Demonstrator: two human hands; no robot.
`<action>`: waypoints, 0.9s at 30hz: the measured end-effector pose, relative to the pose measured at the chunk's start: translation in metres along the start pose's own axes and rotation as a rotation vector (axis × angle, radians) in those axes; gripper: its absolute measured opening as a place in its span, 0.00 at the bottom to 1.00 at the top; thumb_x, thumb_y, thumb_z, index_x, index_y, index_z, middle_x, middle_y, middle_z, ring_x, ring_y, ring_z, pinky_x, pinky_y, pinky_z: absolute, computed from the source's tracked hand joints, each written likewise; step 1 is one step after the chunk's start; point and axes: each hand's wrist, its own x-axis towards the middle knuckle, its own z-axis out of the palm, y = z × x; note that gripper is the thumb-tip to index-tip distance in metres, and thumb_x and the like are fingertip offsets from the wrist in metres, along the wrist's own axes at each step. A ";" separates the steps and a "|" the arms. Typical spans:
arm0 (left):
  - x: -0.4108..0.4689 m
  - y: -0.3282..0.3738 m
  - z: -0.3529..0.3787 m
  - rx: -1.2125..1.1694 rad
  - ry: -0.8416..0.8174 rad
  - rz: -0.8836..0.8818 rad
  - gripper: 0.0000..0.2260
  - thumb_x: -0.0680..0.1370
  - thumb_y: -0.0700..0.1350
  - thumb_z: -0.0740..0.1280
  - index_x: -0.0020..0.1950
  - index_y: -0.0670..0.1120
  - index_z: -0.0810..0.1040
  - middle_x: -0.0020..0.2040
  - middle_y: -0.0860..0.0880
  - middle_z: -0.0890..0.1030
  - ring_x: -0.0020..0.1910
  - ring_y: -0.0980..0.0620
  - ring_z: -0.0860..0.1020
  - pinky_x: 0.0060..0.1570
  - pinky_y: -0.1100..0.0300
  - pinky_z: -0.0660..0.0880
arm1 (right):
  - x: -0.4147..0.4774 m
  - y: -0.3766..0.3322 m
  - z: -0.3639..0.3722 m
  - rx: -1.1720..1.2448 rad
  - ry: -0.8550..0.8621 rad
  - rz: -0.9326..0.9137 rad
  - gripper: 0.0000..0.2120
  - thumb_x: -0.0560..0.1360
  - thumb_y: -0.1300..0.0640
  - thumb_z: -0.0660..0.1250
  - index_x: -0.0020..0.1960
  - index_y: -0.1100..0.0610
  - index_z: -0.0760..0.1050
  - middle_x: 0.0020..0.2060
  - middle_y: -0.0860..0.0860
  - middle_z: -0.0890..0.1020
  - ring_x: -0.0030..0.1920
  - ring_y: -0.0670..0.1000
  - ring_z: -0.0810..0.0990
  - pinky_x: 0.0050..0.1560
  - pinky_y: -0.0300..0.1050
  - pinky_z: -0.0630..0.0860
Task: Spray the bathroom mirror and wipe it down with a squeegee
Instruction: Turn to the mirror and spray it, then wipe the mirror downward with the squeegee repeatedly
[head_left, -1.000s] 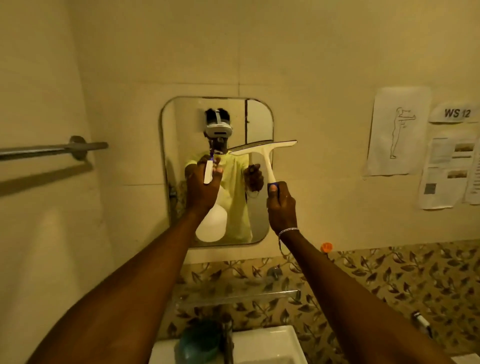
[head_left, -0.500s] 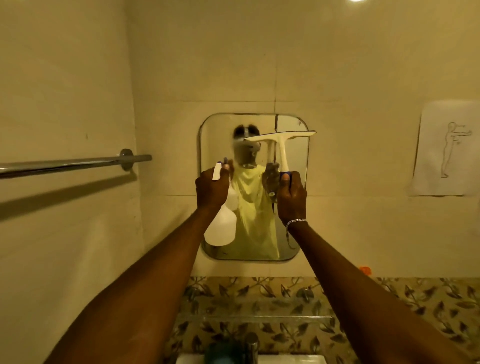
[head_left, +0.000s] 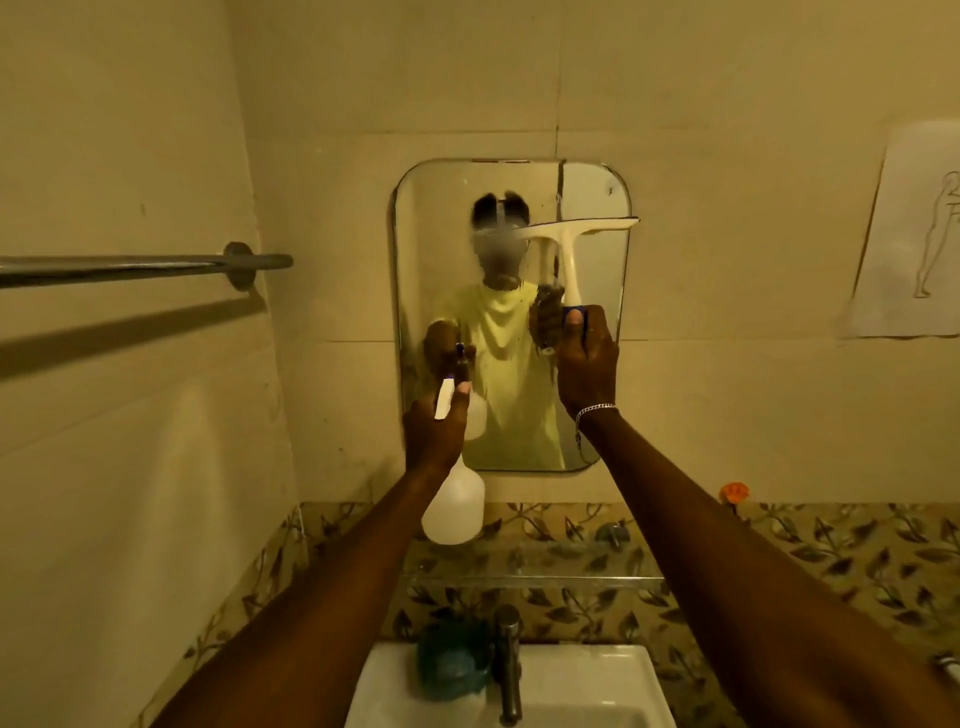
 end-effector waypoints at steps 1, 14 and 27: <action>-0.005 -0.006 -0.002 -0.019 -0.010 -0.008 0.12 0.80 0.55 0.69 0.46 0.47 0.80 0.41 0.46 0.84 0.39 0.51 0.81 0.37 0.61 0.76 | -0.002 0.000 -0.001 -0.002 -0.002 -0.002 0.15 0.87 0.55 0.56 0.58 0.66 0.75 0.38 0.48 0.77 0.34 0.43 0.73 0.35 0.42 0.72; -0.044 -0.081 -0.020 0.195 0.004 -0.144 0.18 0.79 0.55 0.70 0.44 0.40 0.85 0.34 0.46 0.82 0.37 0.43 0.84 0.33 0.61 0.73 | -0.016 0.005 0.008 0.028 -0.077 0.061 0.15 0.86 0.55 0.57 0.61 0.65 0.75 0.50 0.68 0.79 0.47 0.65 0.80 0.44 0.60 0.80; -0.038 -0.089 -0.059 0.028 -0.093 -0.098 0.15 0.82 0.50 0.67 0.43 0.41 0.85 0.36 0.45 0.86 0.38 0.47 0.85 0.41 0.57 0.79 | 0.035 -0.096 0.095 0.179 -0.206 0.209 0.21 0.86 0.46 0.53 0.57 0.63 0.75 0.46 0.64 0.81 0.42 0.60 0.78 0.44 0.60 0.80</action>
